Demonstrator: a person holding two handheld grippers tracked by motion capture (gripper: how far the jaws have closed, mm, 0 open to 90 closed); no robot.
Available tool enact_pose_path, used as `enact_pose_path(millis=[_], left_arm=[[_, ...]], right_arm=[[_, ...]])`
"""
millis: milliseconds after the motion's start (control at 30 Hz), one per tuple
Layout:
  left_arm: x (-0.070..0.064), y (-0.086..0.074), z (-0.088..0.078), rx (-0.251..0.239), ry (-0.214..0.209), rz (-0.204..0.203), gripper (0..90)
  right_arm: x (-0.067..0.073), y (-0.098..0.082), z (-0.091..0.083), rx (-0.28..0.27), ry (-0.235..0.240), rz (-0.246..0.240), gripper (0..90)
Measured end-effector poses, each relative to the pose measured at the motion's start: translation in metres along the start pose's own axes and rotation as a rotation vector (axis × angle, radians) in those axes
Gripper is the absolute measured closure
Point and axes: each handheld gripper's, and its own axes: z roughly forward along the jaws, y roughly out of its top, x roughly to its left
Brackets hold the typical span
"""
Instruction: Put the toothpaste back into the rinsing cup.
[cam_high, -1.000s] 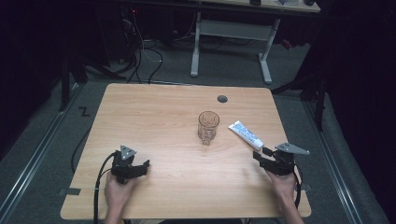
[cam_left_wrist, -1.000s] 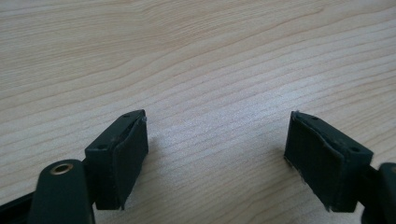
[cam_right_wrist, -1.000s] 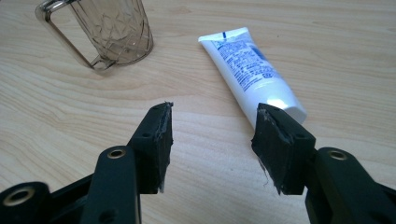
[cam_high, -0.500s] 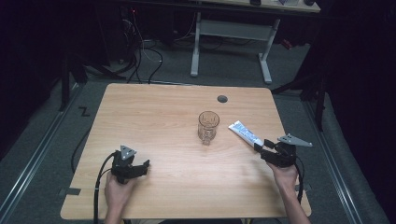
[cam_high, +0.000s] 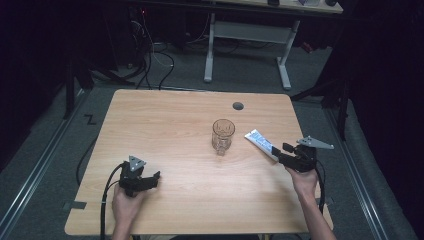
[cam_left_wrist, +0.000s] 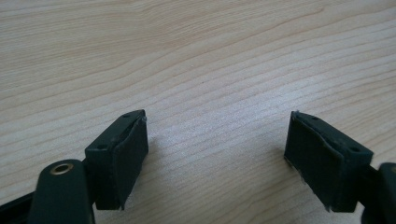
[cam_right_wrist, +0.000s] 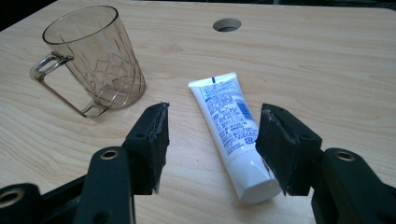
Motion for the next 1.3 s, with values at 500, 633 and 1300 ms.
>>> enact_pose_path(millis=[500, 633, 1300], left_arm=[[0.000, 0.000, 0.000, 0.000, 0.000, 0.000, 21.5], [0.000, 0.000, 0.000, 0.000, 0.000, 0.000, 21.5], [0.000, 0.000, 0.000, 0.000, 0.001, 0.001, 21.5]], right_arm=[[0.004, 0.022, 0.016, 0.037, -0.019, -0.052, 42.8], [0.004, 0.026, 0.019, 0.044, -0.023, -0.065, 42.2], [0.007, 0.047, 0.035, 0.081, -0.018, -0.095, 39.7]])
